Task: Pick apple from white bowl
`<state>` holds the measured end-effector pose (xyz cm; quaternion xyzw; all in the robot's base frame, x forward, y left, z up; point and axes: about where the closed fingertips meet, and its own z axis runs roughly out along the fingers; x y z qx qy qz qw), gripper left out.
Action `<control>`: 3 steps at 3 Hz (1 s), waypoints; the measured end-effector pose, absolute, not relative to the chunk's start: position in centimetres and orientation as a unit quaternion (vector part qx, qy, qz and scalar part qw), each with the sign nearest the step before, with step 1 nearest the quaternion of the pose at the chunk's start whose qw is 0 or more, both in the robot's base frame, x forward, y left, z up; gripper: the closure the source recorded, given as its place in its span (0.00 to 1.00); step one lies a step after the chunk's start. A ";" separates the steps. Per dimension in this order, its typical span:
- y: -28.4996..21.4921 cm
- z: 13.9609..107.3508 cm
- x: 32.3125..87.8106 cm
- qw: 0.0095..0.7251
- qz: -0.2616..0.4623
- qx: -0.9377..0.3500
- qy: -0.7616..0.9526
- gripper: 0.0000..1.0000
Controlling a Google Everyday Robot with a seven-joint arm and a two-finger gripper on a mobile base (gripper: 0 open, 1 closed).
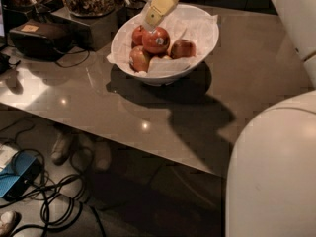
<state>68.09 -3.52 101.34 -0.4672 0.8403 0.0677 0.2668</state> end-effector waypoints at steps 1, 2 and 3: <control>-3.3 99.7 69.1 0.259 0.078 -0.464 0.843 0.00; -3.4 98.2 69.8 0.252 0.085 -0.455 0.850 0.05; -3.5 97.2 70.0 0.244 0.092 -0.448 0.855 0.09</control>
Offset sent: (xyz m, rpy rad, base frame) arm 0.0227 -0.0071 -0.0436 0.0308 0.0770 -0.0412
